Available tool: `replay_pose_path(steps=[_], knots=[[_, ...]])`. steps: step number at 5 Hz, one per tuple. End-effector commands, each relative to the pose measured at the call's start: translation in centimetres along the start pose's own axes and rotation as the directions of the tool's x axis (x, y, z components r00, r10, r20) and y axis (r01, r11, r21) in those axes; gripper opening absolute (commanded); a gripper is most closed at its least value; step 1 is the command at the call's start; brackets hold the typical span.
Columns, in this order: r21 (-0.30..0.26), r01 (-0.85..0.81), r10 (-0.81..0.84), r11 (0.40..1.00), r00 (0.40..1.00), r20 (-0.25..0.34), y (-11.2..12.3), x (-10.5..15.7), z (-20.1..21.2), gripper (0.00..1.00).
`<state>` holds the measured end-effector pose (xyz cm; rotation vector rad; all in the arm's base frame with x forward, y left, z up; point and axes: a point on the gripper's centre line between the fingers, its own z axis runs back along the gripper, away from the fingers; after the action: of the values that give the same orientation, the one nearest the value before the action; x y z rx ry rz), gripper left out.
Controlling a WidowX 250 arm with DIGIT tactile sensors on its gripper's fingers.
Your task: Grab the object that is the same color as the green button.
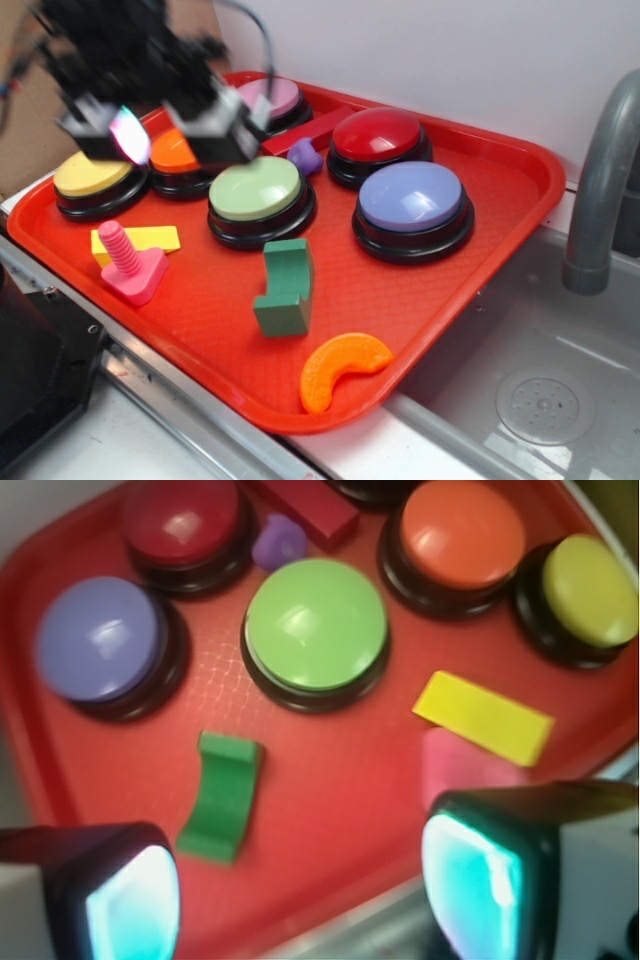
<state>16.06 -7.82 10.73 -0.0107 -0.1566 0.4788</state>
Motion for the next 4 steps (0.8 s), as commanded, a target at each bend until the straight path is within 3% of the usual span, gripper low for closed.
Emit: replay_pose_path(steps=[1, 3, 4], knots=[[-0.033, -0.169, 0.171, 0.985, 0.979, 0.110, -2.3, 2.0, -5.5, 1.00], [-0.047, -0.151, 0.156, 0.987, 0.981, 0.116, -3.1, 2.6, -7.5, 1.00], [-0.029, -0.112, 0.115, 0.993, 0.989, 0.096, -3.3, 2.2, -8.1, 0.96]])
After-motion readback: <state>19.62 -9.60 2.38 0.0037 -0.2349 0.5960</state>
